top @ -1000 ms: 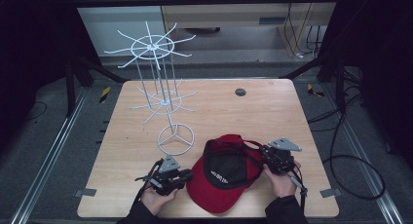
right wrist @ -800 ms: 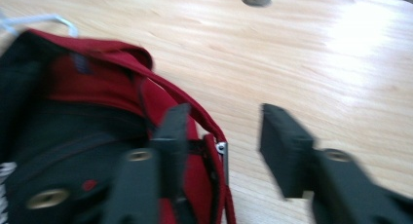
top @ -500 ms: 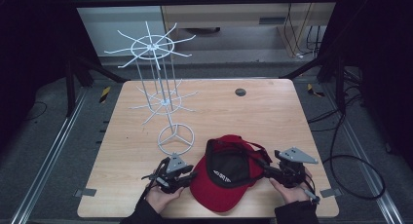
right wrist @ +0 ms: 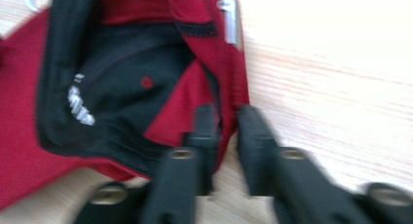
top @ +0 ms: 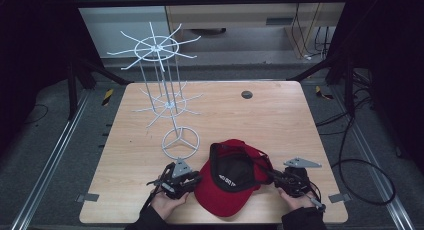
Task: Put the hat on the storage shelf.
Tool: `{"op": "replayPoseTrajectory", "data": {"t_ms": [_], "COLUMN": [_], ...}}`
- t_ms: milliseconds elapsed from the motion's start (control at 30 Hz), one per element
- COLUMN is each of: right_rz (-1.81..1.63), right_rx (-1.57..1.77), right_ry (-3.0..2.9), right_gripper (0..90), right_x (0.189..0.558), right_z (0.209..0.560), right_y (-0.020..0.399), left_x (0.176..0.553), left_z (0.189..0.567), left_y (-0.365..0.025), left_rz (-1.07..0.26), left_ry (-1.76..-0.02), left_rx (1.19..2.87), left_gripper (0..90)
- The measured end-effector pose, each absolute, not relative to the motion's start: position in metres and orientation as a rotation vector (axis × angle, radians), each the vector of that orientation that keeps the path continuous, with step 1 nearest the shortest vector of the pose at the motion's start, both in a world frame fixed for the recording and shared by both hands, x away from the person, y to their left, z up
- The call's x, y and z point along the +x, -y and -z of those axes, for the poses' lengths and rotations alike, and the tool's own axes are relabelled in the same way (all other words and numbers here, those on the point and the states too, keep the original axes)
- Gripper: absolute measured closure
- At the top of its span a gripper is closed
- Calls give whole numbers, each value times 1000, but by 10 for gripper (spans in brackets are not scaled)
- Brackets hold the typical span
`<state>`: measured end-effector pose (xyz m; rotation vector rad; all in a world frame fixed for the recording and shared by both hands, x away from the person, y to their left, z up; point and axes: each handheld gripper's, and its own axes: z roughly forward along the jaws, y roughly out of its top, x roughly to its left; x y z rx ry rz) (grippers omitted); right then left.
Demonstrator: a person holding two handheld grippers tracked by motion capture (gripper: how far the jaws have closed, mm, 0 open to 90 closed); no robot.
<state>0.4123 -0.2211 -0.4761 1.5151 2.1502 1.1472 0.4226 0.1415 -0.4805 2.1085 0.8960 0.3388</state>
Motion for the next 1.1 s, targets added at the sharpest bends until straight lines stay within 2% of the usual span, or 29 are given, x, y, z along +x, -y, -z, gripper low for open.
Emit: {"op": "replayPoseTrajectory", "data": {"t_ms": [167,300,433,767,833,933,1100], "right_rz": [-1217,-1328,-1264,-1249,-1249,-1243,-1229], "right_rx": [1377,1176,1085,1110,1093,1080,1077], "right_ry": [-2078,-2061,-2135,-2169,-2183,-2196,-2221], "right_gripper": [863,860,851,833,820,818,856], "right_x": [409,407,408,407,407,407,407], "right_z": [458,442,446,457,459,461,462], "right_y": [212,186,164,161,159,158,156], "left_x": [423,425,427,431,431,432,441], "left_z": [481,484,484,448,438,434,426], "left_y": [-140,-135,-136,-147,-139,-131,-108], "left_rz": [-327,-334,-323,-340,-345,-336,-328], "left_ry": [-896,-897,-893,-879,-852,-837,-829], "left_rx": [2086,2086,2074,1922,1900,1893,1879], "left_gripper": [762,771,792,665,613,583,502]}}
